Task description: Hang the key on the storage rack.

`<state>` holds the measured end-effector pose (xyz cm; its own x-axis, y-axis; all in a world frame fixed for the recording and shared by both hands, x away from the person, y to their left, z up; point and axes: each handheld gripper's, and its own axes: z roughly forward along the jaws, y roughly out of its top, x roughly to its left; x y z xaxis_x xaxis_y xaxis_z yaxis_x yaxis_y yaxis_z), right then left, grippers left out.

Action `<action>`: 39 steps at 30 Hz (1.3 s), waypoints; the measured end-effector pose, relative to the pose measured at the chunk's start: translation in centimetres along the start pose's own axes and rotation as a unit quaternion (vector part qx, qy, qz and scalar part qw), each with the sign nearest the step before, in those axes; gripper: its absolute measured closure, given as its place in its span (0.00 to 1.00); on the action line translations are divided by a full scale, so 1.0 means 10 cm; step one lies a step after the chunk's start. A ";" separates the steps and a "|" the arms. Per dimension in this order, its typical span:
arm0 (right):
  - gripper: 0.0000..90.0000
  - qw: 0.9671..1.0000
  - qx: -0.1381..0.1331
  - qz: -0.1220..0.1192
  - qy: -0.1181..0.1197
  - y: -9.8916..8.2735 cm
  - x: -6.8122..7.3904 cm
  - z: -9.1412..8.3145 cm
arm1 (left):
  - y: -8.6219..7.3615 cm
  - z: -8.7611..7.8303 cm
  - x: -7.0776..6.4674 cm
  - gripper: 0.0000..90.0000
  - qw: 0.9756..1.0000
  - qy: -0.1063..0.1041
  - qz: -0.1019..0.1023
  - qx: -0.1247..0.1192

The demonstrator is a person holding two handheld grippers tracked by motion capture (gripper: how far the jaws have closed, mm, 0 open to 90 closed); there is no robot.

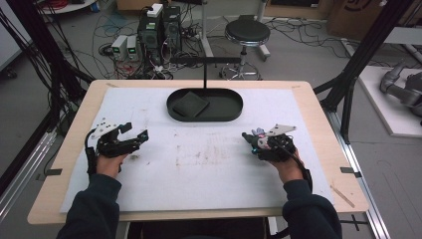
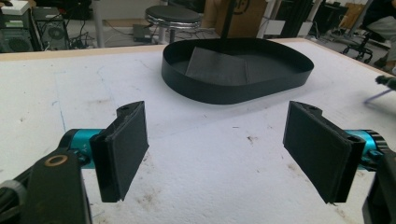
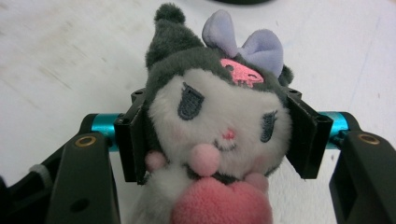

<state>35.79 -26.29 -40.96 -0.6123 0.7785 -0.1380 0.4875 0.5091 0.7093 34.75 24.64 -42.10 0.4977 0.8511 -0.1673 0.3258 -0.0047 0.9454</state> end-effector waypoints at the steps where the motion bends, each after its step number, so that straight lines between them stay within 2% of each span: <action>1: 0.39 1.000 -0.005 0.001 0.009 0.02 -0.02 -0.02 | 0.00 0.00 0.00 0.24 1.000 0.000 0.001 -0.001; 5: 0.39 0.999 -0.029 0.000 0.024 0.19 -0.10 -0.14 | 0.01 0.01 -0.01 0.24 1.000 0.002 0.006 -0.001; 8: 0.39 0.999 -0.034 -0.002 0.027 0.28 -0.13 -0.18 | 0.03 0.00 0.00 0.23 1.000 0.008 0.008 -0.006; 13: 0.39 0.998 -0.047 -0.019 0.024 0.55 -0.20 -0.22 | 0.05 -0.01 0.01 0.22 1.000 0.014 0.017 -0.009; 15: 0.39 0.998 -0.052 -0.025 0.019 0.71 -0.24 -0.21 | 0.05 -0.01 0.01 0.22 1.000 0.013 0.015 -0.010; 16: 0.39 0.998 -0.052 -0.025 0.019 0.71 -0.24 -0.21 | 0.05 -0.01 0.01 0.22 1.000 0.014 0.017 -0.009; 22: 0.39 0.997 -0.062 -0.040 0.007 1.04 -0.32 -0.13 | 0.04 -0.01 0.00 0.23 1.000 0.013 0.026 -0.004; 27: 0.39 0.997 -0.071 -0.032 0.002 1.28 -0.43 -0.01 | 0.04 -0.01 -0.01 0.23 0.999 0.014 0.035 -0.002; 31: 0.39 0.997 -0.078 -0.027 0.000 1.45 -0.52 0.07 | 0.04 -0.01 -0.01 0.23 0.999 0.015 0.035 -0.002; 33: 0.39 0.997 -0.075 -0.033 -0.003 1.56 -0.54 0.10 | 0.04 -0.01 -0.01 0.23 0.999 0.015 0.035 -0.001; 36: 0.39 0.995 -0.088 -0.037 -0.015 1.74 -0.56 0.16 | 0.04 -0.01 0.00 0.23 0.999 0.014 0.038 -0.001; 39: 0.39 0.994 -0.099 -0.033 -0.017 1.80 -0.59 0.19 | 0.04 -0.01 0.00 0.23 0.999 0.014 0.038 -0.002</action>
<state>49.36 -21.00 -28.75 -0.6162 0.7594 -0.2091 0.3127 0.4795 0.8200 34.80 24.64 -41.68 0.4985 0.8625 -0.0871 0.2854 -0.0684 0.9560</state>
